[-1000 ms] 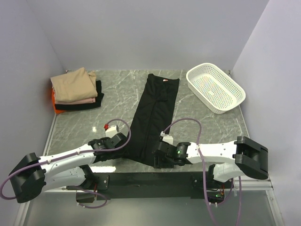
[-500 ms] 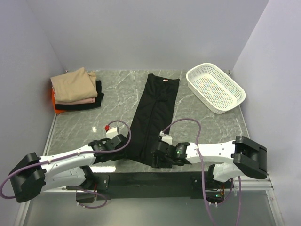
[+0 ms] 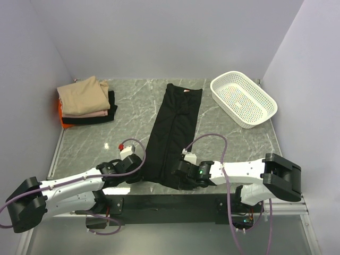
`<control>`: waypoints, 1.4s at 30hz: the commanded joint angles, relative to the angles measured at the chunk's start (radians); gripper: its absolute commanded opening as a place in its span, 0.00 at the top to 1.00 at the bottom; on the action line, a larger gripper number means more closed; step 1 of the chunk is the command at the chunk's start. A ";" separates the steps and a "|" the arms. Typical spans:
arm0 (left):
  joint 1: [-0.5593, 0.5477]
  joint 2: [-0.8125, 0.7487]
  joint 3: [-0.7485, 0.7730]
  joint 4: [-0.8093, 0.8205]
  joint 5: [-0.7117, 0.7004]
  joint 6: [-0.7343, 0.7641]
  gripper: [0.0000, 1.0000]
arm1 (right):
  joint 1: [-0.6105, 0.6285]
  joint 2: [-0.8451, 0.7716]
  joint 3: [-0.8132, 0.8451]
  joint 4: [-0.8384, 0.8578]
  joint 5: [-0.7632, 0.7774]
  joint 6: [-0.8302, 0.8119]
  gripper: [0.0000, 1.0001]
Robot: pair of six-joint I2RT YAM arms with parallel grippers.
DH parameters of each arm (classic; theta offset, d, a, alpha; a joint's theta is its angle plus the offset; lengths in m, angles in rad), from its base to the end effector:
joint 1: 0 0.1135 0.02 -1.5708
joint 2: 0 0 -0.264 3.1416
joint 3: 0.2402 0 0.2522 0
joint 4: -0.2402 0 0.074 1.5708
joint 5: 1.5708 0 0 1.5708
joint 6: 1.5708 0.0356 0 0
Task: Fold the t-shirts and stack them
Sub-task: Fold the tshirt
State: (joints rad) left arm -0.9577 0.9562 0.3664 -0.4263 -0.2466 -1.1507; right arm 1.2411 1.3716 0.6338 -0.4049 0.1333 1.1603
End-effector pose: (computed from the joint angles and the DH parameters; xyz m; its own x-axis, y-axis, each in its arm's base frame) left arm 0.1002 -0.1274 0.1506 -0.8561 -0.3219 -0.4043 -0.1533 0.9053 -0.3963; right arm 0.0805 0.2206 0.1525 -0.9610 -0.0014 -0.2765 -0.0970 0.9381 0.3324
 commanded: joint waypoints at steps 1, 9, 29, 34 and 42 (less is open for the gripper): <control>-0.018 -0.020 -0.035 0.044 0.066 -0.033 0.99 | 0.009 -0.009 -0.008 -0.066 0.057 0.009 1.00; -0.101 -0.073 -0.043 0.092 0.079 -0.135 0.99 | 0.009 -0.068 -0.026 -0.190 0.088 0.030 1.00; -0.302 0.108 0.081 0.201 -0.025 -0.291 0.99 | -0.002 -0.164 0.030 -0.258 0.140 -0.005 1.00; -0.288 0.113 0.126 0.176 -0.071 -0.259 0.99 | -0.037 -0.101 0.102 -0.256 0.163 -0.077 1.00; -0.135 0.153 0.141 0.259 -0.030 -0.126 0.99 | -0.173 -0.079 0.113 -0.157 0.147 -0.227 1.00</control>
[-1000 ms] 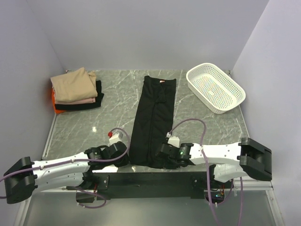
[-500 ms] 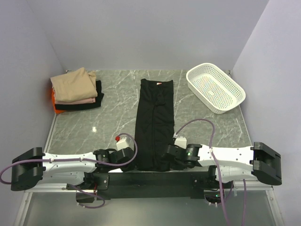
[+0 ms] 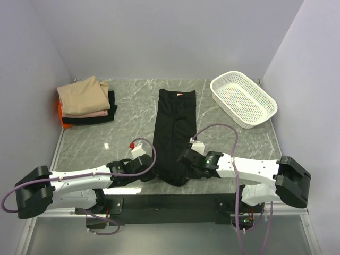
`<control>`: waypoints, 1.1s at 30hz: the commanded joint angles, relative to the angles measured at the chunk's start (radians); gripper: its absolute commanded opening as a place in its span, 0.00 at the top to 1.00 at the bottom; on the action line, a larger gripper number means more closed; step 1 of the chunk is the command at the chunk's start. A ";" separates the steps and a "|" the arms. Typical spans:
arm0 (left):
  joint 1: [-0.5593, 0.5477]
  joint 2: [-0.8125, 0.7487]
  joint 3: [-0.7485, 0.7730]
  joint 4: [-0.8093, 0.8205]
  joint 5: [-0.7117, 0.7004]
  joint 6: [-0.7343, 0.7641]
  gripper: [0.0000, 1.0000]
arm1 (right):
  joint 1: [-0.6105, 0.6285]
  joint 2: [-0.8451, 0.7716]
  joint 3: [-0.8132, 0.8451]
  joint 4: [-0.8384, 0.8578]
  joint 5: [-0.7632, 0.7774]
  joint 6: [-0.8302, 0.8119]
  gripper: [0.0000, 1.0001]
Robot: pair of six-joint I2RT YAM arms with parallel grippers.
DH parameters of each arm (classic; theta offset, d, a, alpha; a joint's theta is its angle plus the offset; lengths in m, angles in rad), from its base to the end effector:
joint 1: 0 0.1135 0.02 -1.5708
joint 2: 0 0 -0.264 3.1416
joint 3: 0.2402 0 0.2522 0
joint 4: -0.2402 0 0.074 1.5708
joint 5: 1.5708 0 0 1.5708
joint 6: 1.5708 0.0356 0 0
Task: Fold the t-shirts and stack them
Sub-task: Fold the tshirt
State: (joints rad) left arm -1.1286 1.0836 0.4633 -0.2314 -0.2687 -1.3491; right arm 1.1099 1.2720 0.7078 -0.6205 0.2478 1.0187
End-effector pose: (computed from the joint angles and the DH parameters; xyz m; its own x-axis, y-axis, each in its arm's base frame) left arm 0.0950 -0.1785 0.1717 -0.8479 -0.4071 -0.3397 -0.1389 0.7889 -0.5987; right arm 0.1067 0.1952 0.1850 -0.9204 0.0024 -0.3910 -0.0830 0.9760 0.2015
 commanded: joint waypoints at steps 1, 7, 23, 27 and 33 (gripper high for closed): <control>0.050 0.039 0.052 0.069 -0.001 0.108 1.00 | -0.053 0.027 0.045 0.065 0.036 -0.100 1.00; 0.168 0.125 0.121 0.127 0.022 0.249 0.99 | -0.165 0.093 0.113 0.116 0.031 -0.221 1.00; 0.461 0.386 0.325 0.224 0.083 0.498 0.99 | -0.439 0.375 0.367 0.194 -0.038 -0.471 1.00; 0.506 0.461 0.389 0.264 0.120 0.545 0.99 | -0.492 0.424 0.436 0.194 -0.056 -0.499 1.00; 0.555 0.567 0.492 0.283 0.157 0.613 0.99 | -0.561 0.477 0.487 0.191 -0.081 -0.534 1.00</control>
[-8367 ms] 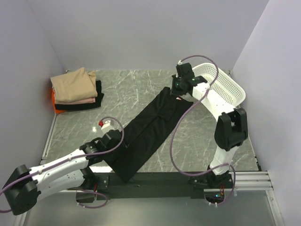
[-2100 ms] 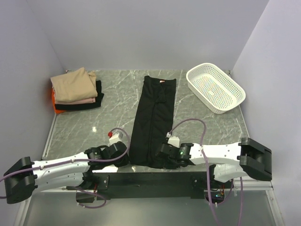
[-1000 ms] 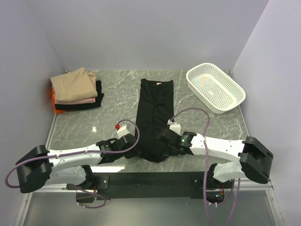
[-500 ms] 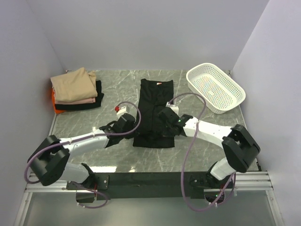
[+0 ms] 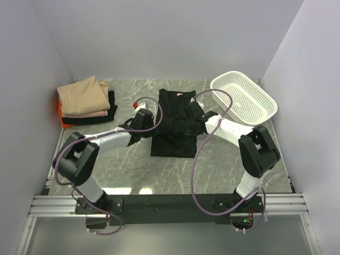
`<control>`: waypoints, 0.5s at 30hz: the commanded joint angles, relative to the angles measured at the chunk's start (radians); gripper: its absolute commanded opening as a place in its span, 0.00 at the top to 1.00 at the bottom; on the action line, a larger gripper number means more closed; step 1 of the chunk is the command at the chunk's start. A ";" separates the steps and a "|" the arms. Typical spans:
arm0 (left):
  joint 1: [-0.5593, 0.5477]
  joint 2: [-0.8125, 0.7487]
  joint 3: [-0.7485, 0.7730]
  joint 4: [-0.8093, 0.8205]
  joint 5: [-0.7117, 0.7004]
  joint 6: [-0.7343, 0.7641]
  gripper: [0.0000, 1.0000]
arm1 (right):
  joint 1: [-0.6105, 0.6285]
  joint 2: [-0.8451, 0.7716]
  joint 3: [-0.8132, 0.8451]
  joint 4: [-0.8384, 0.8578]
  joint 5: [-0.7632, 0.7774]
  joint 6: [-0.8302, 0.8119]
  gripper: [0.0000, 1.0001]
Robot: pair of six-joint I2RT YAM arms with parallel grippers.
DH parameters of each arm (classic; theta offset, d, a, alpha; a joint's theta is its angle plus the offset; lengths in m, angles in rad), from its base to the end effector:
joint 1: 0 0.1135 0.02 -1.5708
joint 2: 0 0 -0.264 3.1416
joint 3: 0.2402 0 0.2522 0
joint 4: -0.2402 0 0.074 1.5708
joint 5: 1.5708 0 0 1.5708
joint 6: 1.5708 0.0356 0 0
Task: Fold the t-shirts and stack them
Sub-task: Fold the tshirt
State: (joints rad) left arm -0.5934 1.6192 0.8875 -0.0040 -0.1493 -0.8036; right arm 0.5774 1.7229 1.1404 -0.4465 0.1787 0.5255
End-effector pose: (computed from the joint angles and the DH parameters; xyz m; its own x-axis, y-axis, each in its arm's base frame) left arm 0.2816 -0.1835 0.1849 -0.7184 -0.3741 -0.5865 -0.0801 0.8820 -0.4644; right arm 0.2999 0.1878 0.1964 -0.8520 0.0342 -0.5225 -0.0381 0.9912 0.1269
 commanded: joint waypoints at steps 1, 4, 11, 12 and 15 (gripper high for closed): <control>0.030 0.045 0.080 0.061 0.045 0.073 0.99 | -0.036 0.030 0.062 0.017 -0.013 -0.044 1.00; 0.046 0.103 0.139 0.061 0.068 0.096 1.00 | -0.068 0.058 0.082 0.015 -0.024 -0.056 1.00; 0.073 0.197 0.258 0.045 0.093 0.126 0.99 | -0.116 0.109 0.151 0.006 -0.047 -0.082 1.00; 0.075 0.203 0.269 0.042 0.091 0.129 0.99 | -0.119 0.113 0.160 0.003 -0.045 -0.084 1.00; 0.083 0.226 0.304 0.032 0.093 0.135 0.99 | -0.131 0.136 0.197 -0.004 -0.051 -0.093 1.00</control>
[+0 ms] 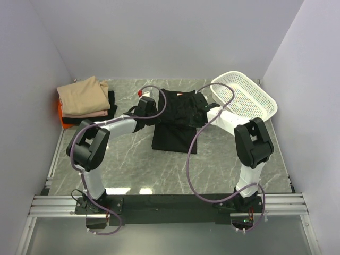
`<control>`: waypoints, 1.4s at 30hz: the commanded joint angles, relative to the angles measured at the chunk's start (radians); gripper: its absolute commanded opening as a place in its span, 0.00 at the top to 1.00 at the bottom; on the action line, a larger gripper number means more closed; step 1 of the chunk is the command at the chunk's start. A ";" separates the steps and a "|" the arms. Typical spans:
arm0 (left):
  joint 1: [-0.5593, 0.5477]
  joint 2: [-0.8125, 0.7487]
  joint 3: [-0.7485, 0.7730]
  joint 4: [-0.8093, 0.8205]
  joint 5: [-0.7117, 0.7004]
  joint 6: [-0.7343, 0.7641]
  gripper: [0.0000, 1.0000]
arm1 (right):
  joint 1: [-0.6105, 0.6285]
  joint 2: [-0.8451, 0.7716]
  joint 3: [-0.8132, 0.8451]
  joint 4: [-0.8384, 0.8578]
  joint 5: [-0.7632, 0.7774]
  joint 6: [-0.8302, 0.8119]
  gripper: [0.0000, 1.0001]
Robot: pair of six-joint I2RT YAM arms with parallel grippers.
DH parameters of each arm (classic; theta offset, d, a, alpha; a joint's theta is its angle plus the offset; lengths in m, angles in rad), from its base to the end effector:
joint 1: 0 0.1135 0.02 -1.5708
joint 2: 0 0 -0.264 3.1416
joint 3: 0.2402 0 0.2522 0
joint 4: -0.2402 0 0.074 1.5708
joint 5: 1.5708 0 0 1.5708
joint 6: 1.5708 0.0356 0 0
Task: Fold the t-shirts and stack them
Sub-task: Fold the tshirt
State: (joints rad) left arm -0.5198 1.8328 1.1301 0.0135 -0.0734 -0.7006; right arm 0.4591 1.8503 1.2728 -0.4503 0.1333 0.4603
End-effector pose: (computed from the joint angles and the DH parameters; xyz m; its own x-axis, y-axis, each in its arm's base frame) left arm 0.3472 -0.1957 0.1863 -0.7096 -0.3347 -0.6200 -0.0147 0.8868 -0.4619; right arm 0.3493 0.1674 0.1902 -0.8554 0.0683 -0.5135 0.0026 0.9918 0.1276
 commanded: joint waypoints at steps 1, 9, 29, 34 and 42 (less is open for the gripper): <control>0.014 0.019 0.068 0.013 0.017 0.033 0.99 | -0.016 0.019 0.071 -0.002 -0.009 -0.028 1.00; 0.047 0.103 0.142 -0.004 0.035 0.047 0.99 | -0.045 0.082 0.146 -0.019 -0.029 -0.045 1.00; 0.046 -0.044 0.100 -0.052 -0.072 0.046 0.21 | -0.080 -0.089 0.093 -0.044 0.023 -0.042 0.47; -0.038 -0.156 -0.058 0.008 -0.104 -0.006 0.19 | -0.056 -0.169 0.011 -0.014 -0.033 -0.051 0.42; -0.196 -0.196 -0.170 0.057 -0.127 -0.025 0.19 | -0.004 -0.152 -0.047 0.032 -0.121 -0.038 0.42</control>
State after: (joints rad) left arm -0.6811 1.6405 0.9569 0.0250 -0.1757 -0.7082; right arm 0.4366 1.6955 1.2354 -0.4553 0.0597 0.4217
